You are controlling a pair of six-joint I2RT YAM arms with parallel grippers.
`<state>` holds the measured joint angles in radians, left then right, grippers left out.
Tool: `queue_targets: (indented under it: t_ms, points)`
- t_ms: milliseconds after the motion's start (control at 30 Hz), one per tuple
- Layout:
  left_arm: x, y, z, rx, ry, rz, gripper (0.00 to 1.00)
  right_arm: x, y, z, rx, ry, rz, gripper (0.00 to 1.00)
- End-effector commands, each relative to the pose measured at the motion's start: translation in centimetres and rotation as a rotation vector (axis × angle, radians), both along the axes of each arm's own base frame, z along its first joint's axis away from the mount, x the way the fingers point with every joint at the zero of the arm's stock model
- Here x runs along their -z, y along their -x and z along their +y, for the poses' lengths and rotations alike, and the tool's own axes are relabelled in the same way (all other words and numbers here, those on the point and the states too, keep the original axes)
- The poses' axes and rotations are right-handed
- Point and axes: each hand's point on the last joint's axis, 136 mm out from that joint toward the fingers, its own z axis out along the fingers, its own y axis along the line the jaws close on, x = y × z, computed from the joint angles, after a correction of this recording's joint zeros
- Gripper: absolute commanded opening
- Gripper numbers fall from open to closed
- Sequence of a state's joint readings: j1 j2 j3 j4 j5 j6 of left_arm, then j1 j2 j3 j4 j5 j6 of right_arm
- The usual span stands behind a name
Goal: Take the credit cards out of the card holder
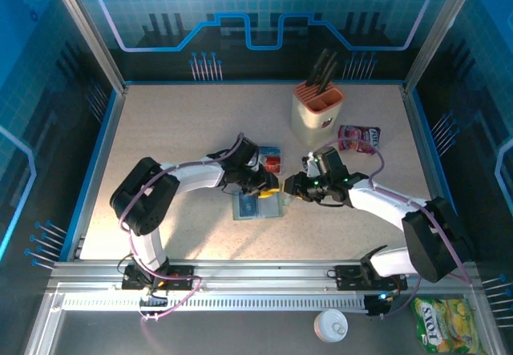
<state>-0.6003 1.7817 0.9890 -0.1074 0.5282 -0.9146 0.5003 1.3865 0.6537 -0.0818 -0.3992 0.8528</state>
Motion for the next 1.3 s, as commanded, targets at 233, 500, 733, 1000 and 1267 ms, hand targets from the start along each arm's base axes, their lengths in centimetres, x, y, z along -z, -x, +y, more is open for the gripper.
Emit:
queue_targets:
  t_ms: [233, 500, 733, 1000, 1267]
  points:
    - [-0.4, 1.1, 4.1, -0.07, 0.006, -0.022, 0.31, 0.5, -0.4, 4.1, -0.065, 0.021, 0.019, 0.34]
    - [0.3, 2.5, 6.9, -0.13, -0.008, -0.016, 0.3, 1.3, 0.2, 7.0, -0.129, 0.027, 0.04, 0.34]
    - [1.1, 3.5, 9.0, -0.19, -0.029, -0.007, 0.27, 2.2, 0.4, 8.3, -0.164, 0.029, 0.062, 0.34]
    - [2.5, 3.9, 9.7, -0.19, -0.054, 0.017, 0.08, 2.4, 0.0, 9.6, -0.197, 0.021, 0.071, 0.34]
    - [3.1, 4.0, 10.6, -0.184, -0.106, 0.021, 0.01, 2.7, 0.1, 10.2, -0.213, 0.023, 0.086, 0.34]
